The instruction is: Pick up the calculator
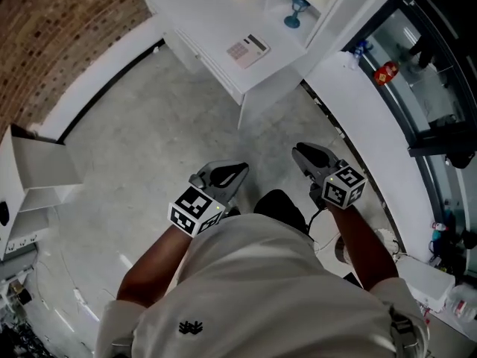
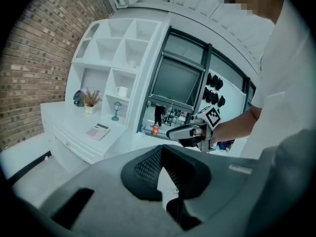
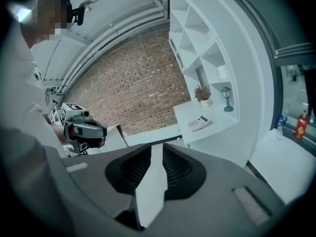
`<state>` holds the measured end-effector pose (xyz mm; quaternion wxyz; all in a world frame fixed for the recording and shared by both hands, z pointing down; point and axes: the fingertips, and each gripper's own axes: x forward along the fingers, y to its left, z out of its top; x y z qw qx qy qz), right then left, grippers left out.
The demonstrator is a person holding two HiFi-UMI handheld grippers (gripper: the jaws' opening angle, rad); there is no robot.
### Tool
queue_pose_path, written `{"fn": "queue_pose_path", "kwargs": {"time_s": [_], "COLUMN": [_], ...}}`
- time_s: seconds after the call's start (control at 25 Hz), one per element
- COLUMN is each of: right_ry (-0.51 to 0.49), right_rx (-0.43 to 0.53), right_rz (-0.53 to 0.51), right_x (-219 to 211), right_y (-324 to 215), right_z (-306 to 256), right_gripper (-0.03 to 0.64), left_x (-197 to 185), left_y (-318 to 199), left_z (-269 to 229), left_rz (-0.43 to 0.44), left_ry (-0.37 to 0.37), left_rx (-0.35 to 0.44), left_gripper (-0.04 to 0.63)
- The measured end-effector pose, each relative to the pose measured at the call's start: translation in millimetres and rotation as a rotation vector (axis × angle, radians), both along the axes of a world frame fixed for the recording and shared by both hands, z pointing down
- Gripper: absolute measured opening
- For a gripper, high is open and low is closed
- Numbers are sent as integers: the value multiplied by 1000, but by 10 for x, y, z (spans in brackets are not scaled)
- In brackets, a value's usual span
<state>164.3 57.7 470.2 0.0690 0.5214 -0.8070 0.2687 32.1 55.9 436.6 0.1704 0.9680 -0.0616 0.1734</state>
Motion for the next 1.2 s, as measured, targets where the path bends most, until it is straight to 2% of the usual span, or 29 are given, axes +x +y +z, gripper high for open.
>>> {"fn": "queue_pose_path", "kwargs": {"time_s": [0.2,0.4,0.72,0.84,1.04,1.2], "right_ry": [3,4,-18,-54,-125,-153], "right_rx": [-15,-17,-79,-107,-162,-219], "right_rz": [-20,-47,-100,-103,-130,-191], "right_x": [276,669,1284,1469,1530,1454], "right_y": [-750,-1589,-2943,-3398,-3938,-4227], "right_z": [123,360,802,1048,1384,1622], "right_gripper": [92,103,120,135,161,188], "left_x": [-9,83,639,830,960,982], "left_y": [-542,-1054,-1945,-2226,-2601,-2817], "left_z": [40,87,-87,-103,-37,-6], "left_rz": [-100,-182,-280,-323,-414,-489], "left_ry": [16,0,-23,-31,-63,-83], "left_rx": [-24,-24,-6,-9,-16,-30], "left_gripper": [6,6,6,6,6,6]}}
